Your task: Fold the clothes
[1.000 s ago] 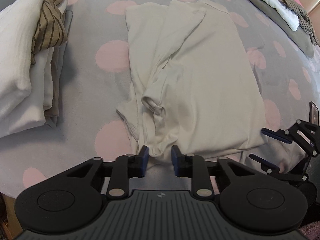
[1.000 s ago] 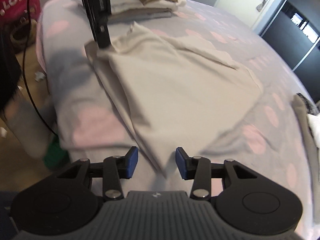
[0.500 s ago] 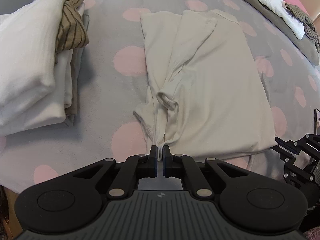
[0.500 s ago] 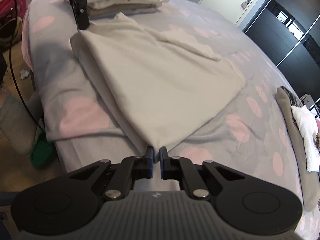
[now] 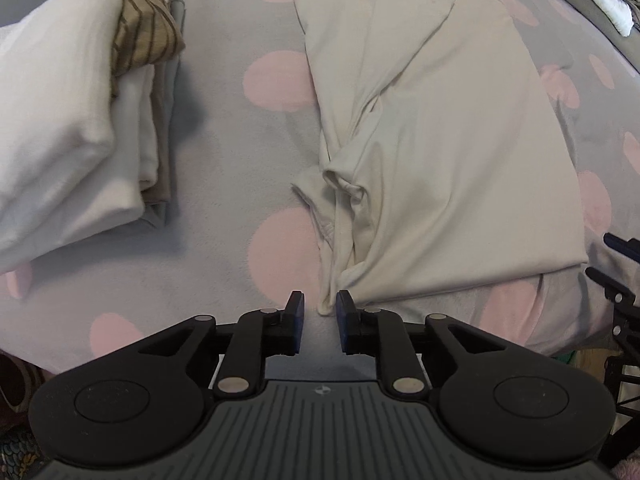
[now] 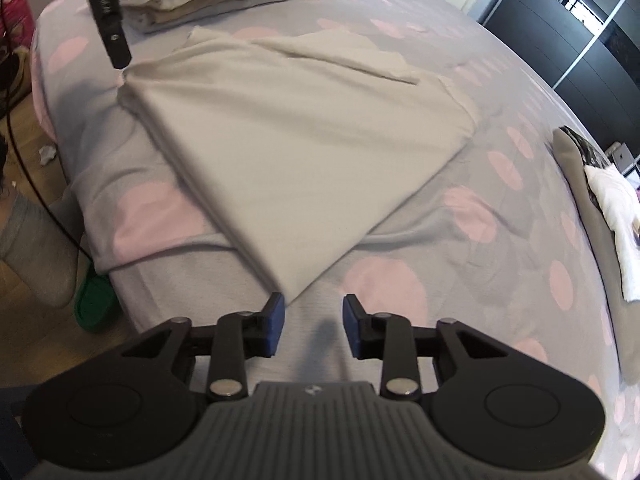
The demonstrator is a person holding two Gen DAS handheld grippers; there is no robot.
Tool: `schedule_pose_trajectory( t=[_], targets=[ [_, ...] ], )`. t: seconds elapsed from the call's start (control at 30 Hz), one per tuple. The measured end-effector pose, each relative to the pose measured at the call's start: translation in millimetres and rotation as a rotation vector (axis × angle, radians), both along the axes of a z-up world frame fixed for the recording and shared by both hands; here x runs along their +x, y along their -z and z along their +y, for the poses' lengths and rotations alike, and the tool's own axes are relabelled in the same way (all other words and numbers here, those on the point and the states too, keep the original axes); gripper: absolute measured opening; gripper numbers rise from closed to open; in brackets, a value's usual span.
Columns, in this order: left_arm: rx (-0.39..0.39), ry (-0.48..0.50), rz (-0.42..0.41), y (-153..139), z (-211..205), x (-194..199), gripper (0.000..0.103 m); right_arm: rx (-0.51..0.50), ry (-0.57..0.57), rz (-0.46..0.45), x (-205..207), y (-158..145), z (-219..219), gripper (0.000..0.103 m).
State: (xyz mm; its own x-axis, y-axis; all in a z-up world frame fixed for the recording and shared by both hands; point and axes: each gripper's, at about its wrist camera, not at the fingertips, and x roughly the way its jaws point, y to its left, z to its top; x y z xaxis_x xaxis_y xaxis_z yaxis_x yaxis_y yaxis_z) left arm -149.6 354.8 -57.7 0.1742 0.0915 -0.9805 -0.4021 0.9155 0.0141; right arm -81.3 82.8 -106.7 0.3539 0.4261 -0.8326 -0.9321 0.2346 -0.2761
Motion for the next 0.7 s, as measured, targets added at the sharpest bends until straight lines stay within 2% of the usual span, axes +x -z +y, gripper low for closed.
schedule_pose_trajectory(
  t=[0.07, 0.1, 0.2, 0.3, 0.47, 0.53, 0.7],
  targets=[
    [0.012, -0.008, -0.029, -12, 1, -1, 0.02, -0.012, 0.036, 0.008, 8, -7, 2, 0.045],
    [0.02, -0.016, -0.052, -19, 1, -1, 0.02, -0.013, 0.051, 0.023, 13, -11, 3, 0.045],
    [0.043, -0.036, -0.137, -40, 2, 3, 0.021, 0.007, 0.105, 0.103, 31, -25, 5, 0.05],
    [0.056, -0.009, -0.233, -52, -2, 21, 0.027, 0.005, 0.186, 0.166, 56, -37, 11, 0.053],
    [0.164, 0.138, -0.282, -52, -23, 67, 0.027, 0.004, 0.363, 0.305, 115, -51, 23, 0.054],
    [0.185, 0.201, -0.291, -47, -30, 82, 0.027, 0.019, 0.415, 0.357, 138, -55, 25, 0.057],
    [0.265, 0.351, -0.308, -30, -43, 116, 0.028, 0.073, 0.5, 0.361, 181, -60, 41, 0.059]
  ],
)
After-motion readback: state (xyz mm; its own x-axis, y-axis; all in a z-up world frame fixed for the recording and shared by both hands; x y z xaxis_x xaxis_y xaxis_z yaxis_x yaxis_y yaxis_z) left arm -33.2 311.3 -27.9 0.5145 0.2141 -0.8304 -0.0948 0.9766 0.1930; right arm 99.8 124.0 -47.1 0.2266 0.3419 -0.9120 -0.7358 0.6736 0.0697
